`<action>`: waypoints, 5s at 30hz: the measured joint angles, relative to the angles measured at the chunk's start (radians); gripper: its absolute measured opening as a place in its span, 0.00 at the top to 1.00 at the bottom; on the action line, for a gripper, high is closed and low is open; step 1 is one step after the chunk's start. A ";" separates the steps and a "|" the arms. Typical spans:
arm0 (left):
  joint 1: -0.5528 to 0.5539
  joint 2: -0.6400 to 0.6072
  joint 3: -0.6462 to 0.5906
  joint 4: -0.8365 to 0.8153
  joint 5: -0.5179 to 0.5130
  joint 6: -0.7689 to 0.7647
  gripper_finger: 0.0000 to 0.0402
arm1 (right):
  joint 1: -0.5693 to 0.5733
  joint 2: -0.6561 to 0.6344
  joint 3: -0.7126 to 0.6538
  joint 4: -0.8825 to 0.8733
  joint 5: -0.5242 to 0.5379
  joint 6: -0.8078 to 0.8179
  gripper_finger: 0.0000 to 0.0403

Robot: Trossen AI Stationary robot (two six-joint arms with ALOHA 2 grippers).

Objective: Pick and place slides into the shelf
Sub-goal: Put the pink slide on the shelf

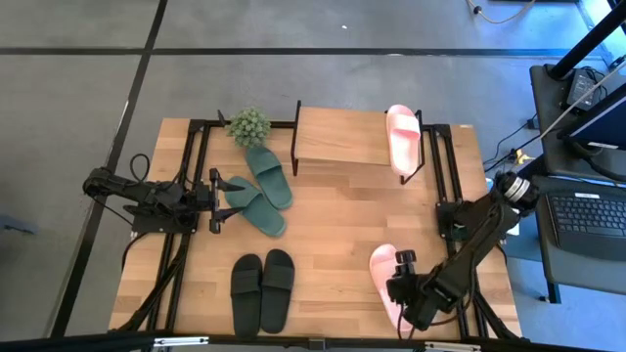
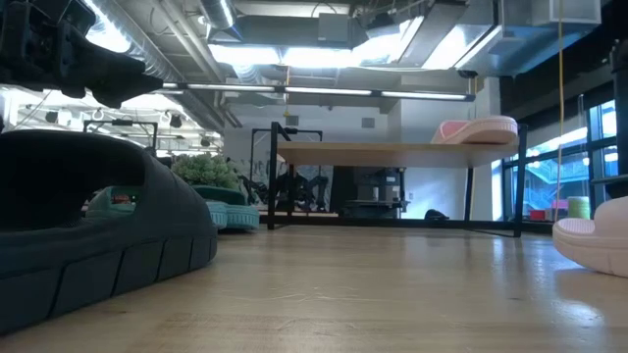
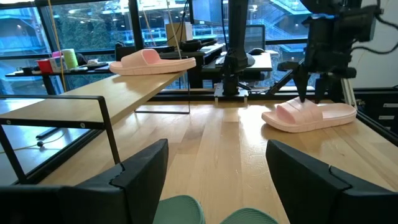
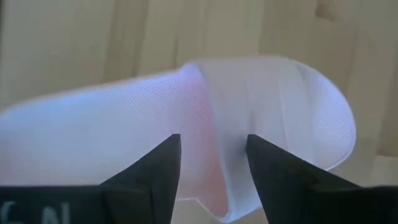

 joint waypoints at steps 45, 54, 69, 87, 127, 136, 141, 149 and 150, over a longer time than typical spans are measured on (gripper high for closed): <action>0.000 0.000 0.000 0.000 0.000 0.000 0.34 | -0.001 0.120 0.055 -0.273 0.135 0.234 0.54; 0.000 0.000 0.000 0.000 0.000 0.000 0.34 | -0.006 0.120 0.055 -0.304 0.135 0.235 0.54; 0.000 0.000 0.000 0.000 0.000 0.000 0.34 | -0.006 0.120 0.055 -0.331 0.135 0.237 0.89; 0.000 0.000 0.000 0.000 0.000 0.000 0.34 | -0.057 0.120 0.385 -0.545 0.393 0.052 0.97; 0.000 0.000 0.000 0.000 0.000 0.000 0.34 | -1.175 -0.318 0.281 0.198 0.390 -1.276 0.97; 0.000 0.000 0.000 0.000 0.000 0.025 0.34 | -1.319 -0.318 0.181 0.265 0.315 -1.308 0.97; 0.000 0.000 0.000 0.000 0.000 0.025 0.34 | -1.386 -0.318 0.141 0.294 0.239 -1.312 0.97; 0.000 0.000 0.000 0.000 0.000 0.026 0.34 | -1.452 -0.318 0.114 0.295 0.160 -1.344 0.97; 0.000 0.000 0.000 0.000 0.000 0.026 0.34 | -1.457 -0.318 0.110 0.295 0.160 -1.344 0.97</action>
